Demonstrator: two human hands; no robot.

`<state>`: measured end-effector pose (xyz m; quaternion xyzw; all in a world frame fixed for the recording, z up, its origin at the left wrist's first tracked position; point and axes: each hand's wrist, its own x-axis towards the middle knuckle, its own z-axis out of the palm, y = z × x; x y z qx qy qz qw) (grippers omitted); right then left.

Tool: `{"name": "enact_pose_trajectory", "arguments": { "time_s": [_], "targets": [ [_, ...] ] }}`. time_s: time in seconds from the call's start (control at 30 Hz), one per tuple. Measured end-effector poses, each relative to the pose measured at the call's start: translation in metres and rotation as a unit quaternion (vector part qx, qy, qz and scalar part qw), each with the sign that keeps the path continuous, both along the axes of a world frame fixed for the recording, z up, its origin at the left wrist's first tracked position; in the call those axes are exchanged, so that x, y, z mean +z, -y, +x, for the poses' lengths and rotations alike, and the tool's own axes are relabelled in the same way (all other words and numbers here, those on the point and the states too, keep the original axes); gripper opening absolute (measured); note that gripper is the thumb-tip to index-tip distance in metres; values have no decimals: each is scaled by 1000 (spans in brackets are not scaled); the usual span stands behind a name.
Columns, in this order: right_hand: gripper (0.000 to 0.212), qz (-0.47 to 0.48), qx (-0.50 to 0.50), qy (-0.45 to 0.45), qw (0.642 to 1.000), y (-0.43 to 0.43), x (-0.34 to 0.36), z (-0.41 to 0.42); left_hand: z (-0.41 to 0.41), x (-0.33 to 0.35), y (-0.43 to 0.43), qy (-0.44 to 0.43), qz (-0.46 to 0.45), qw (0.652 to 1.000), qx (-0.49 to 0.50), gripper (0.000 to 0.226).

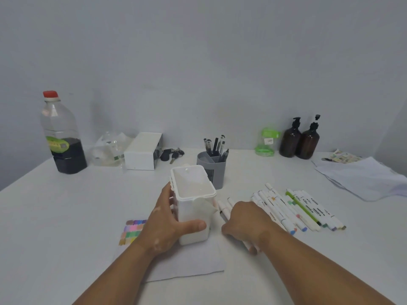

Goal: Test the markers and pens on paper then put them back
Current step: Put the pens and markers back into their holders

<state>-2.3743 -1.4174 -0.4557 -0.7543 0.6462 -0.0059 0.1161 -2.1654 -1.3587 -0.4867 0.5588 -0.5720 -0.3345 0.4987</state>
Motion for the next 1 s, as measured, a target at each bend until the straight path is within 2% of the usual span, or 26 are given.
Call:
{"name": "enact_pose_trajectory", "arguments": {
  "time_s": [0.03, 0.1, 0.17, 0.3, 0.4, 0.47, 0.57, 0.63, 0.67, 0.7, 0.83, 0.93, 1.0],
  "targets": [
    [26, -2, 19, -1, 1000, 0, -1, 2, 1, 1, -1, -13, -5, 1000, -7, 125],
    [20, -17, 39, 3, 999, -1, -3, 3, 2, 5, -2, -40, -10, 999, -15, 119],
    [34, -34, 29, 1, 999, -1, -6, 3, 2, 8, -4, -43, -15, 999, -11, 111],
    [27, 7, -19, 29, 999, -9, 5, -9, 1, 10, -8, -42, -32, 999, -7, 108],
    [7, 52, -78, 195, 976, -16, 38, -25, 2, 13, -14, -30, -63, 998, -1, 106],
    [10, 54, -81, 364, 927, -21, 68, -32, 0, 15, -16, -23, -76, 997, -5, 107],
    [27, 34, 15, 609, 792, -37, 115, -24, -4, 16, -18, -18, -79, 996, -25, 112],
    [30, 17, 94, 704, 703, -48, 132, -4, -7, 17, -19, -11, -78, 996, -35, 117],
    [28, 4, 119, 718, 685, -53, 133, 9, -7, 17, -20, -9, -79, 996, -40, 120],
    [27, -9, 135, 711, 690, -57, 130, 22, -7, 17, -20, -8, -79, 996, -43, 123],
    [19, -54, 173, 586, 790, -66, 97, 55, -6, 17, -21, 8, -83, 995, -47, 118],
    [20, -75, 202, 540, 814, -64, 86, 61, -5, 19, -22, 18, -97, 994, -41, 103],
    [23, -91, 217, 506, 829, -62, 86, 60, -4, 21, -21, 18, -97, 994, -47, 104]
  ]
}}
